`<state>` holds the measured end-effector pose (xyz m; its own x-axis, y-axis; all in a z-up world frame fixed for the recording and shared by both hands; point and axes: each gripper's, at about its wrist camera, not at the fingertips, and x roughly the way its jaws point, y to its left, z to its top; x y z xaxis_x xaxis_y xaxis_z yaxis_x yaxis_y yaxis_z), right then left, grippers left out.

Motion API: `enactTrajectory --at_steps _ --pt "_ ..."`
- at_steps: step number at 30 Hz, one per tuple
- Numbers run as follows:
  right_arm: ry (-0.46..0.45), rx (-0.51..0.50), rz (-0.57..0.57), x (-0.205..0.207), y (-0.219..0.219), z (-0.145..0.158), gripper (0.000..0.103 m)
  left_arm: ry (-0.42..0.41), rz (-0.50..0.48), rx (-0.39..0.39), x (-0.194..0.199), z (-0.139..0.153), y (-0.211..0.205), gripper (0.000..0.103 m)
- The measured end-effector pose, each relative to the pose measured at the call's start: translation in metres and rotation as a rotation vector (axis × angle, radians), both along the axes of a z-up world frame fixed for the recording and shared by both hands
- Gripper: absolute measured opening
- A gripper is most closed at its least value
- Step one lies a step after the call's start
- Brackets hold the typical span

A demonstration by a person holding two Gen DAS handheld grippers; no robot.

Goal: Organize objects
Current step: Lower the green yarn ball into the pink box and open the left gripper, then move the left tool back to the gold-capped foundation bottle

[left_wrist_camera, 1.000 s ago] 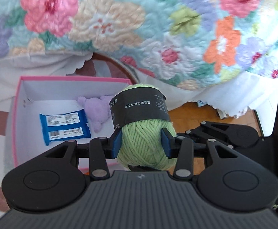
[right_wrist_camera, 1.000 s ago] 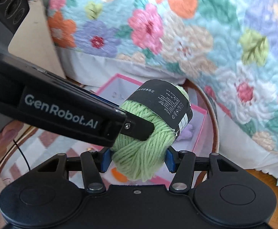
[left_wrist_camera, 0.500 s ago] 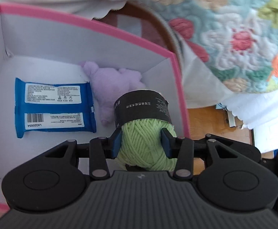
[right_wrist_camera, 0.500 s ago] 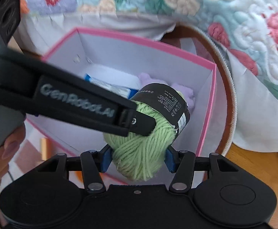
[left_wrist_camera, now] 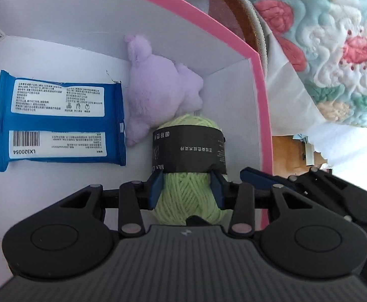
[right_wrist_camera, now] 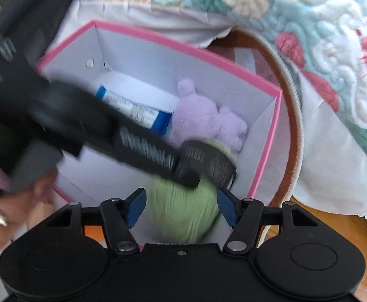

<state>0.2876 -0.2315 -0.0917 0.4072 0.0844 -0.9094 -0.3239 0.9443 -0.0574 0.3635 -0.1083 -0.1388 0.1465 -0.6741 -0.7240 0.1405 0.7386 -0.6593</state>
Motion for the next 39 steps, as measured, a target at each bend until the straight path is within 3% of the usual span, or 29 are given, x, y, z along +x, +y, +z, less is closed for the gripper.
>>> enactTrajectory --at_steps 2,5,6,7,9,11,16,18,21,26,29,33,39 --pt "-0.007 0.033 -0.006 -0.002 -0.004 0.0 0.066 -0.03 0.014 -0.015 -0.005 0.007 0.003 0.042" --pt "-0.017 0.01 -0.003 -0.005 -0.006 -0.01 0.046 -0.046 0.029 -0.04 -0.005 0.015 0.008 0.042" --pt "-0.022 0.004 -0.006 -0.006 -0.007 -0.014 0.044 -0.032 0.029 -0.041 -0.003 0.015 0.008 0.041" --pt "-0.026 0.004 -0.012 -0.004 -0.008 -0.016 0.04 0.002 0.036 -0.044 0.0 0.011 0.008 0.034" --pt "-0.038 0.001 -0.028 -0.004 -0.009 -0.02 0.037 0.039 0.049 -0.045 0.004 0.004 0.006 0.031" --pt "-0.049 -0.003 -0.029 -0.003 -0.008 -0.021 0.037 0.023 0.061 0.003 0.005 0.0 0.004 0.032" --pt "-0.056 0.027 -0.077 -0.007 -0.013 -0.015 0.037 0.016 0.056 0.023 -0.007 0.008 0.007 0.033" --pt "-0.042 0.109 -0.13 -0.02 -0.022 -0.001 0.039 0.014 0.014 0.014 -0.016 0.025 0.014 0.038" --pt "-0.045 0.194 -0.157 -0.041 -0.031 0.024 0.041 -0.054 -0.039 0.081 -0.03 0.061 0.024 0.043" --pt "-0.093 0.214 -0.148 -0.061 -0.028 0.071 0.052 -0.135 -0.107 0.134 -0.059 0.119 0.051 0.061" --pt "-0.103 0.217 -0.129 -0.073 -0.02 0.089 0.065 -0.168 -0.117 0.201 -0.078 0.143 0.067 0.062" --pt "-0.116 0.229 -0.093 -0.095 -0.011 0.118 0.072 -0.205 -0.117 0.248 -0.104 0.164 0.086 0.063" --pt "-0.134 0.237 -0.029 -0.127 0.008 0.15 0.075 -0.246 -0.127 0.306 -0.143 0.194 0.112 0.068"
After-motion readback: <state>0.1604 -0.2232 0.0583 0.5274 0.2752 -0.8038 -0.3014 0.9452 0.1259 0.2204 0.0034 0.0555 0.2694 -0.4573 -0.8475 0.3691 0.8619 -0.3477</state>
